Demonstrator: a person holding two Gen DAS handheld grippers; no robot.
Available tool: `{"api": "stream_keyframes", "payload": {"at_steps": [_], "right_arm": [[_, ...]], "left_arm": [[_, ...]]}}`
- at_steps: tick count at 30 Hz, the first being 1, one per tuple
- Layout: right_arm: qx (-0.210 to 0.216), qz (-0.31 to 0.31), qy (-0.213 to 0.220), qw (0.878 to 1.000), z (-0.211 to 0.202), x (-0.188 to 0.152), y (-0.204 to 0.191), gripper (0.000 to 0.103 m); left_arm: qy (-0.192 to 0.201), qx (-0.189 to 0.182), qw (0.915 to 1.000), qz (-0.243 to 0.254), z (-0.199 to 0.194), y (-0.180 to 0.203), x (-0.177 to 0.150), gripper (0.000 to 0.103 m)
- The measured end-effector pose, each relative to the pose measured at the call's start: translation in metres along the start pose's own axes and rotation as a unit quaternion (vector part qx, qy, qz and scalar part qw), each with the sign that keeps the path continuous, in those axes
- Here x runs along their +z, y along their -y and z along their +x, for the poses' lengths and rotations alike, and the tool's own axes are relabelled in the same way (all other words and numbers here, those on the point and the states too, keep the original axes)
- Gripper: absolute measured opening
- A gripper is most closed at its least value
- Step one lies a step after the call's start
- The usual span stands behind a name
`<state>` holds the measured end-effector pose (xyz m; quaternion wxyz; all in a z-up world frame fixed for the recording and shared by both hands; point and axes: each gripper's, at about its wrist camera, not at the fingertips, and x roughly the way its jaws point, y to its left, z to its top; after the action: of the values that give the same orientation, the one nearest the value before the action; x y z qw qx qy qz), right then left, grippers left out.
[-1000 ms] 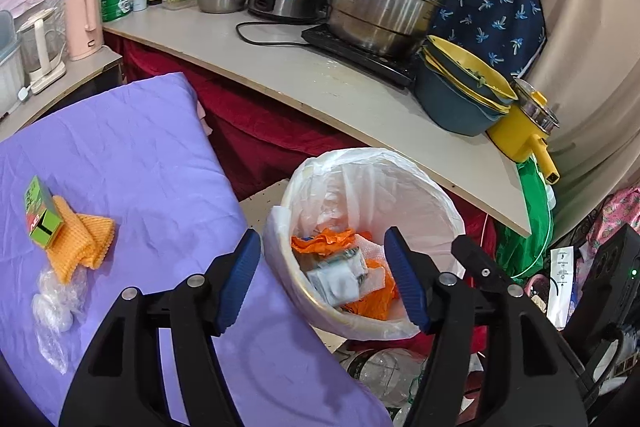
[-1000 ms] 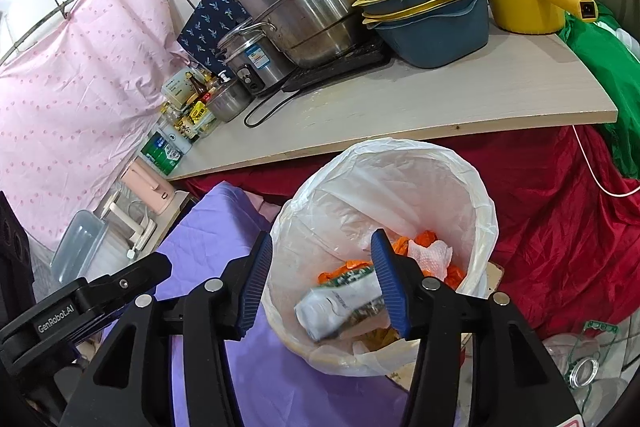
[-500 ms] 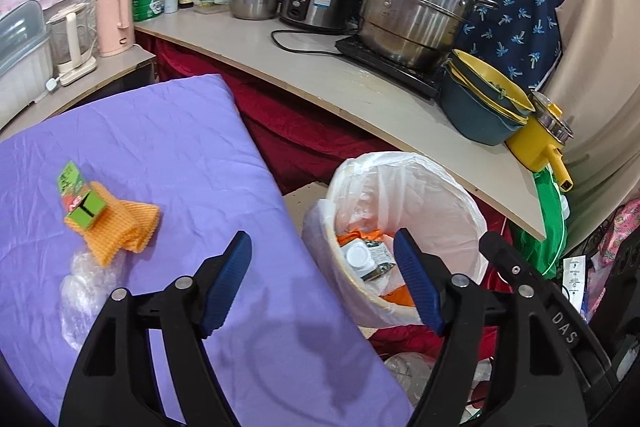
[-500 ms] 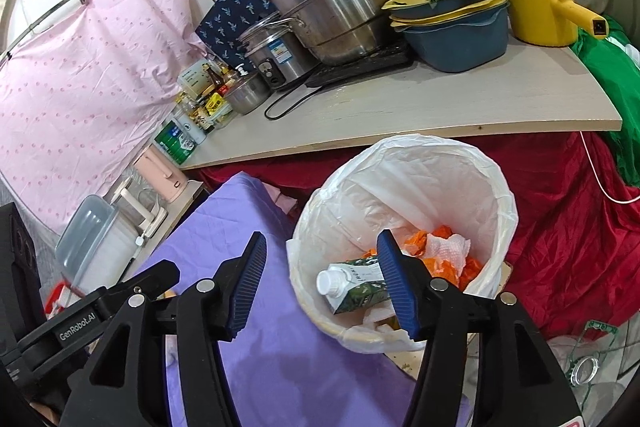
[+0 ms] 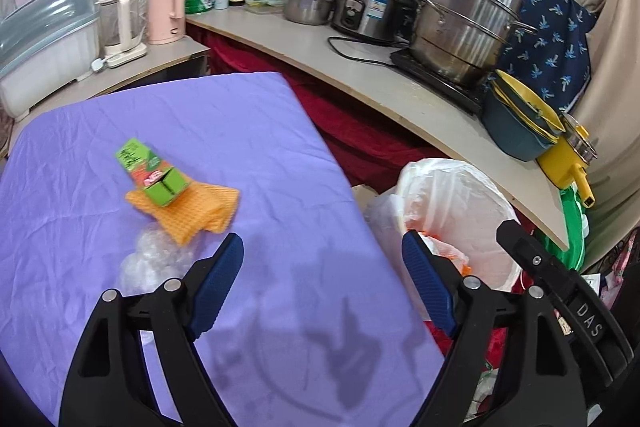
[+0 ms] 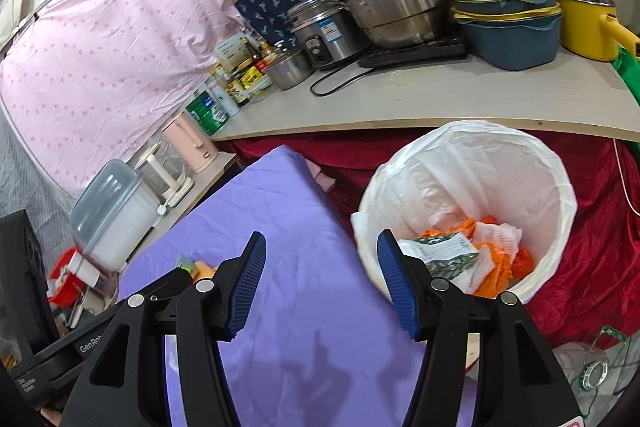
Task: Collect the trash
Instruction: 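Move both grippers back over the clear bag and green box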
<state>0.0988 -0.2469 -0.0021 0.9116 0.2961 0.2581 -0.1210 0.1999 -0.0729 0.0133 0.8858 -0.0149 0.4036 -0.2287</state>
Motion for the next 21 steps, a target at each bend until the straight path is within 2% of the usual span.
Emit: {"api": "stream_keyframes", "payload": {"at_steps": [11, 21], "right_arm": [[0.027, -0.032, -0.030, 0.999, 0.021, -0.019, -0.048, 0.056], [0.041, -0.058, -0.055, 0.996, 0.043, -0.033, -0.083, 0.056]], "left_arm": [[-0.003, 0.042, 0.9982, -0.042, -0.009, -0.062, -0.011, 0.078], [-0.017, 0.060, 0.9952, -0.075, -0.003, -0.105, -0.022, 0.080]]}}
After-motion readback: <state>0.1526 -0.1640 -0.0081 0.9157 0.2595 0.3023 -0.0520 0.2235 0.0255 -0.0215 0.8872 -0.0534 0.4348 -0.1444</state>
